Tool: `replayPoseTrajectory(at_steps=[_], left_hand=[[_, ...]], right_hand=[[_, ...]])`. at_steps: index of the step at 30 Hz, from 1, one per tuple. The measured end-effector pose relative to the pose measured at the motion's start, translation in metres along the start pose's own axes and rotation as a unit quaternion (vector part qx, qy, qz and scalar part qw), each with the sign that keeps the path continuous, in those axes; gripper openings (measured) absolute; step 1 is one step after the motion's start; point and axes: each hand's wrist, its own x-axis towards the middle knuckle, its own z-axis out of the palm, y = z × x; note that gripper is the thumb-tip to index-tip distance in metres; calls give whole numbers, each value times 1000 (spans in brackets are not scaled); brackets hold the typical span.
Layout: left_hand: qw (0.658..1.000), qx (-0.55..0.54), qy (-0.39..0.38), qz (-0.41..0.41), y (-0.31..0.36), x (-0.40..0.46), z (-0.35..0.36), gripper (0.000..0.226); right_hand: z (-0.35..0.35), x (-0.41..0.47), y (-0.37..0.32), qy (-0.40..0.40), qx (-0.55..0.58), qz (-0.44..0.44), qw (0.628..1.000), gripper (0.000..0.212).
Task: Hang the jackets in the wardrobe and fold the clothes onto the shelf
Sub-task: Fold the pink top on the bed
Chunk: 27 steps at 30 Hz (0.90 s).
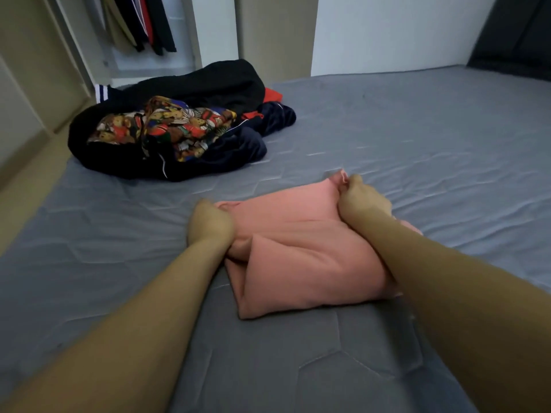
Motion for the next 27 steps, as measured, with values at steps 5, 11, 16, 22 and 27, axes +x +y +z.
replayPoseTrajectory(at_steps=[5,11,16,22,27], left_hand=[[968,-226,-35,-107,7,-25,-21,54],[890,-190,-365,-196,30,-118,-90,57],[952,-166,-219,-131,48,-136,-78,32],[992,4,-115,-43,-11,-161,-75,32],[974,75,-201,-69,6,-146,-94,18]], right_hand=[[5,-4,-3,15,11,18,1000,30],[3,-8,-6,21,5,34,999,31],[-2,-13,-3,28,-34,43,998,39],[-2,-15,-7,29,-97,63,993,44],[-3,-18,-5,21,-76,67,995,43]])
